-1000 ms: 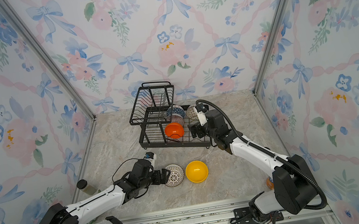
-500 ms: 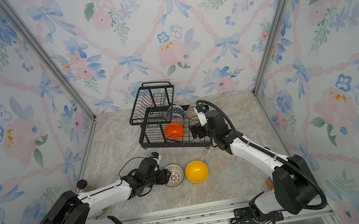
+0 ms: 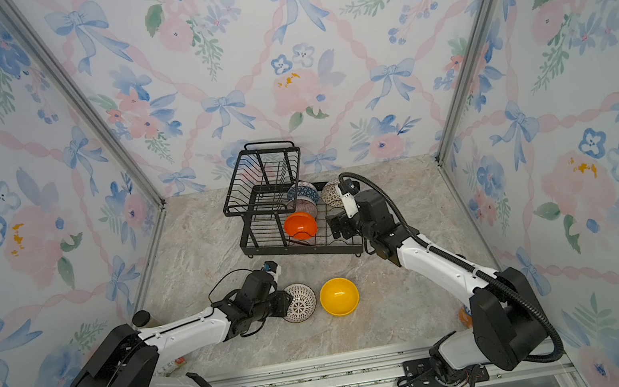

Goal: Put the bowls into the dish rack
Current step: 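Grasp the maroon-patterned white bowl rim with the left gripper and lift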

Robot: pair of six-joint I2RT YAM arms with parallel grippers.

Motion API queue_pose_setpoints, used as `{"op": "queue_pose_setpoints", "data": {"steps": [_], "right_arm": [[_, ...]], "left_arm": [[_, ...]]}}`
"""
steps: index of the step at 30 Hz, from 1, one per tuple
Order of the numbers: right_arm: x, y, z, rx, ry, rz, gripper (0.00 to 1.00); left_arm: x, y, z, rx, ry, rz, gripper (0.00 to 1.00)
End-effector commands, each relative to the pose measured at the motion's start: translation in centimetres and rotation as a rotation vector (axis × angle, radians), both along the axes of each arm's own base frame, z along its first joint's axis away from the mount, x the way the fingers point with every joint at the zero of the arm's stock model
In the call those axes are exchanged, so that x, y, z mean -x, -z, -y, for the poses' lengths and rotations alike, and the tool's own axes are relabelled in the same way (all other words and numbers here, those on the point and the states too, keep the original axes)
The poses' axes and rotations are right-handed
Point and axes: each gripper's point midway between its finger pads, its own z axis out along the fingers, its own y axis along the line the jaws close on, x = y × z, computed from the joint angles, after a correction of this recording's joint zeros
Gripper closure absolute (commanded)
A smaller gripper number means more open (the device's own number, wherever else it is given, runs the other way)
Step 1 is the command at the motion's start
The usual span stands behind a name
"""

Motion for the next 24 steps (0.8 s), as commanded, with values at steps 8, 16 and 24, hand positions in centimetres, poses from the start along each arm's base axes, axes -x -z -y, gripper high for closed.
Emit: {"op": "queue_pose_setpoints", "data": {"steps": [8,16,24], "right_arm": [[-0.8,1.2,2.3,0.056,0.091,-0.118,0.03],[-0.6,0.9,3.3,0.088,0.125,-0.225,0.03],[0.1,0.0,3.9,0.101,0.139,-0.246,0.03]], "left_arm": [[-0.5,0.0,-0.9,-0.055,-0.006,0.006,1.0],[-0.9,-2.0,-1.9,-0.07,-0.021,0.059,1.0],[-1.7,-7.5,-2.5,-0.056,-0.028,0.204,1.0]]}}
